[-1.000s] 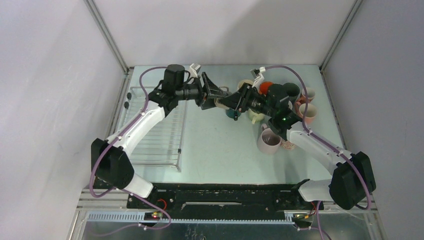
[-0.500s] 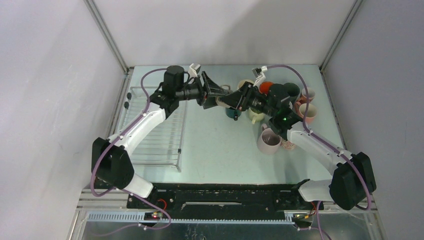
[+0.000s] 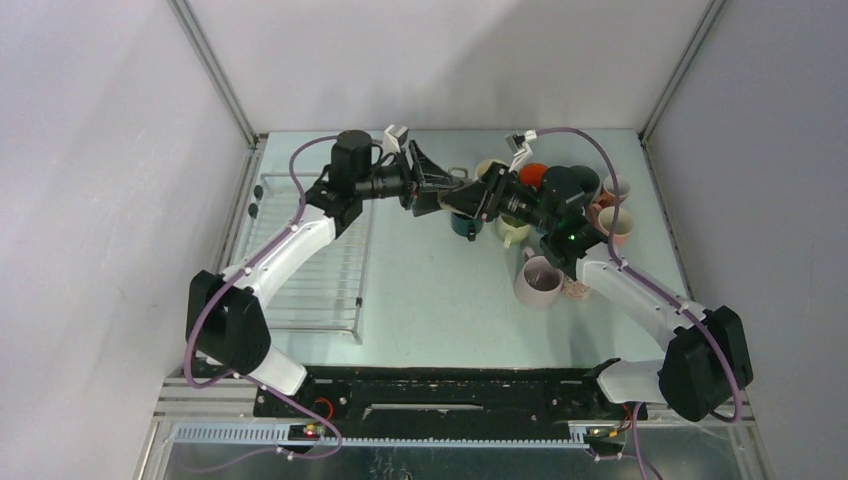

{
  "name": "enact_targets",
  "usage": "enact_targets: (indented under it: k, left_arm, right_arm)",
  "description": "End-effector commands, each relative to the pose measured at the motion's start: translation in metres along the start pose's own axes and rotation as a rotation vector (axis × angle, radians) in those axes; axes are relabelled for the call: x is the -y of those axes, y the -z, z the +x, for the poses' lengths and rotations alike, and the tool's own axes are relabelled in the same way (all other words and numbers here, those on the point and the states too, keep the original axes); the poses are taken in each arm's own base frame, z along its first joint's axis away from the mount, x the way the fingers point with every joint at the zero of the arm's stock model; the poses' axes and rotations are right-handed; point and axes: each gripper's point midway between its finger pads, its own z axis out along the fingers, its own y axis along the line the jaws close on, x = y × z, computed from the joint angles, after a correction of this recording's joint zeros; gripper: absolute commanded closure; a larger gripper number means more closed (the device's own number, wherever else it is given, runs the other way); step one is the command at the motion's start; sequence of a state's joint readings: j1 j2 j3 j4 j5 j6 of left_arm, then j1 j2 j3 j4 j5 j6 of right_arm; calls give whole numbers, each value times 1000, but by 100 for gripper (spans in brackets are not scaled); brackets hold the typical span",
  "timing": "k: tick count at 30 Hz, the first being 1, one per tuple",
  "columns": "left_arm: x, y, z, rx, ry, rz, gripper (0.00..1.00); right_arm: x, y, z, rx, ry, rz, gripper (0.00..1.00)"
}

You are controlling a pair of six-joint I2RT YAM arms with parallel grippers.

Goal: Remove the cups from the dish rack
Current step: Place the cup at the center of the board.

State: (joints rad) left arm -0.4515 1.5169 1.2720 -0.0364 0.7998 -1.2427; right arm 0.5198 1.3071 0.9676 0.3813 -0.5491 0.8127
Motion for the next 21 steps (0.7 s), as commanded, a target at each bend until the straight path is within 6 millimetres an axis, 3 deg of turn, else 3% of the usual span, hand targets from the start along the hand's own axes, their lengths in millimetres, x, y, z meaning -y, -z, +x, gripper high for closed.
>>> enact_targets:
  k: [1, 9, 21]
  left_arm:
    - [25, -7, 24, -85, -51, 102, 100]
    - [27, -5, 24, -91, -52, 131, 100]
    - [30, -2, 27, -109, -59, 157, 100]
  right_arm:
    - [-28, 5, 19, -94, 27, -111, 54]
    - [-33, 17, 14, -79, 18, -148, 45]
    - [-35, 33, 8, -65, 29, -174, 49]
